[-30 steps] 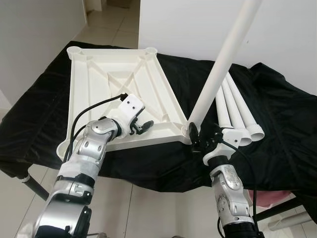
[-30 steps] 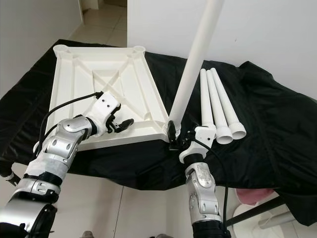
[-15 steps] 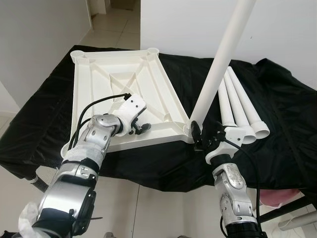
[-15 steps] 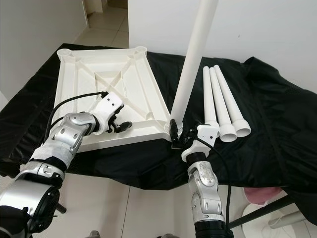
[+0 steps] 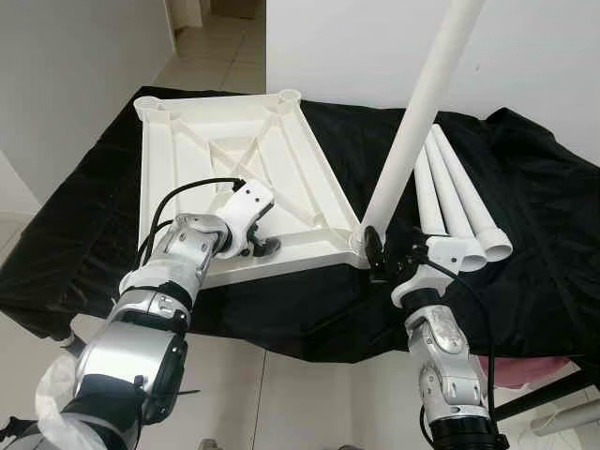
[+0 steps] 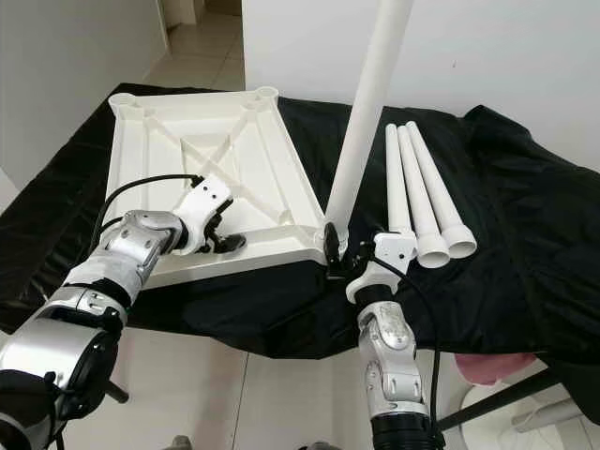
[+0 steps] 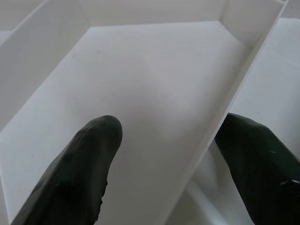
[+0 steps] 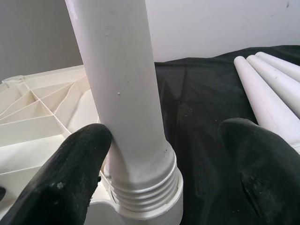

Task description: Building children table

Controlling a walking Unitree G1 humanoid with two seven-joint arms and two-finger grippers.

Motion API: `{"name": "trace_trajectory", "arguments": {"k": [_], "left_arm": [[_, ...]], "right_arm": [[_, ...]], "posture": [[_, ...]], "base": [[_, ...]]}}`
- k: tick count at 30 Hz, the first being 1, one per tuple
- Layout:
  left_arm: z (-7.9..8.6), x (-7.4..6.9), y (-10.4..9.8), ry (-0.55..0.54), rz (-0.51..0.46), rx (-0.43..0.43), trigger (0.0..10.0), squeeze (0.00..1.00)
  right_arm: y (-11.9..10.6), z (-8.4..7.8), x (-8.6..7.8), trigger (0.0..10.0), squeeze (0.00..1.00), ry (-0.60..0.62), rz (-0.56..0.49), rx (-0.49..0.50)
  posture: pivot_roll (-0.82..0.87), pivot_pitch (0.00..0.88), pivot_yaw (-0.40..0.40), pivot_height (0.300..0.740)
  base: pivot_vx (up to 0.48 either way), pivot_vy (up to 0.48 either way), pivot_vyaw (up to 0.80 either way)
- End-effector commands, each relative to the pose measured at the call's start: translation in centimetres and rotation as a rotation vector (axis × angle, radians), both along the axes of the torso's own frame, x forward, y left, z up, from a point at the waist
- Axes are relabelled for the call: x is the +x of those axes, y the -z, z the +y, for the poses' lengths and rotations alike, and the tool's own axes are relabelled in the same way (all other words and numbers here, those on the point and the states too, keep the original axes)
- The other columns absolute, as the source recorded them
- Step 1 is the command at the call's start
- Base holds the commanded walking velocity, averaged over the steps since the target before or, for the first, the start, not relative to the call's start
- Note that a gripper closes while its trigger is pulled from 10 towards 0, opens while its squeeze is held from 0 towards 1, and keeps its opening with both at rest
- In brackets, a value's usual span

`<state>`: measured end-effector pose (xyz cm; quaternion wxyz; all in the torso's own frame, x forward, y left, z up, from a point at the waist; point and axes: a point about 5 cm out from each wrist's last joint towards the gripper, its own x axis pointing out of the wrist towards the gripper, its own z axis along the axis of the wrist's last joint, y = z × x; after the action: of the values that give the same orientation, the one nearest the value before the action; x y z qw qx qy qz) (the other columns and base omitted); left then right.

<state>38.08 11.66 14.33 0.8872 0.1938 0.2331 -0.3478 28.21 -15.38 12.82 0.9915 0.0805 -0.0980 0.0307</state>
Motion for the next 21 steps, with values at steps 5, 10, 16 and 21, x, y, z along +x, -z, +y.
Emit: {"name": "trace_trajectory", "arguments": {"k": [5, 10, 16, 21], "left_arm": [[0.74, 0.67, 0.46, -0.225, -0.083, 0.062, 9.1, 0.0], [0.52, 0.67, 0.55, -0.213, -0.071, 0.053, 3.3, 0.0], [0.58, 0.85, 0.38, -0.228, -0.07, 0.039, 0.0, 0.0], [0.64, 1.01, 0.14, -0.246, -0.079, 0.026, 0.0, 0.0]], "right_arm": [[0.08, -0.44, 0.21, 10.0, 0.0, 0.026, 0.012, -0.005], [0.09, -0.44, 0.19, 10.0, 0.0, 0.027, 0.011, -0.008], [0.35, -0.41, 0.02, 10.0, 0.0, 0.026, 0.019, -0.011], [0.39, -0.36, -0.03, 10.0, 0.0, 0.026, 0.022, -0.01]], "posture": [[-0.02, 0.0, -0.011, 0.74], [-0.02, 0.0, -0.011, 0.74], [-0.02, 0.0, -0.01, 0.74], [-0.02, 0.0, -0.01, 0.74]], "base": [[0.0, 0.0, 0.0], [0.0, 0.0, 0.0], [0.0, 0.0, 0.0], [0.0, 0.0, 0.0]]}}
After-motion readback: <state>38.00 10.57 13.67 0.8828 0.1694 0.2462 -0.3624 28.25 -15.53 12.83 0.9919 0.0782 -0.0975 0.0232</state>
